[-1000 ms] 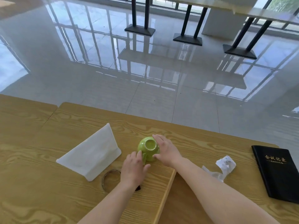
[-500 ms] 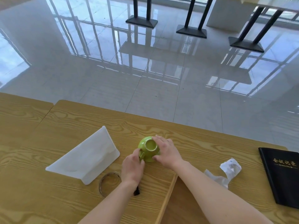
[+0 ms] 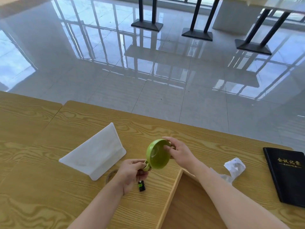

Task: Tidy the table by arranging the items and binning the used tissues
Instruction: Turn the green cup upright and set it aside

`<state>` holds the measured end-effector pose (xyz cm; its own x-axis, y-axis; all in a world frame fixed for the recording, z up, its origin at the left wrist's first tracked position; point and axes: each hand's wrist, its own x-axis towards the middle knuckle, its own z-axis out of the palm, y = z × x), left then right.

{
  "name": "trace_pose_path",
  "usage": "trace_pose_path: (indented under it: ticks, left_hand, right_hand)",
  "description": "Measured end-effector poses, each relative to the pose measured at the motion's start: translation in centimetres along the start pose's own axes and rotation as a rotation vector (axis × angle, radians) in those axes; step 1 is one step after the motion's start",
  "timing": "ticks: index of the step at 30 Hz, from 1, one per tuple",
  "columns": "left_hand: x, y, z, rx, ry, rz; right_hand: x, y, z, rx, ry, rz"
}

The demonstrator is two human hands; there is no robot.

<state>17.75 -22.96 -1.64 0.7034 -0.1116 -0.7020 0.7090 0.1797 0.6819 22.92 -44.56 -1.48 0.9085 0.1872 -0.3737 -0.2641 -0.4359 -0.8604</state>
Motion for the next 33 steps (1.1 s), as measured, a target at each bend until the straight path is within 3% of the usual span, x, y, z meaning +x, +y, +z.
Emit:
trace_pose_path:
  ticks: [4, 7, 14, 22, 33]
  left_hand:
    - [-1.4, -1.3, -1.5, 0.114, 0.032, 0.004]
    - [-2.5, -2.5, -2.1, 0.243, 0.158, 0.152]
    - [-7.2, -7.0, -4.9, 0.631, 0.194, 0.453]
    - [-12.5, -11.0, -10.3, 0.515, 0.425, 0.391]
    - [-15.8, -14.6, -16.9, 0.406, 0.697, 0.353]
  right_hand:
    - [-1.8, -0.2, 2.2, -0.168, 0.093, 0.019]
    - [-2.9, -0.5, 3.4, -0.201, 0.087, 0.039]
    - [-5.5, -1.6, 5.5, -0.277, -0.018, 0.062]
    - [-6.9, -2.7, 12.9, -0.305, -0.194, 0.040]
    - [-8.1, -3.5, 23.0, -0.287, -0.247, 0.006]
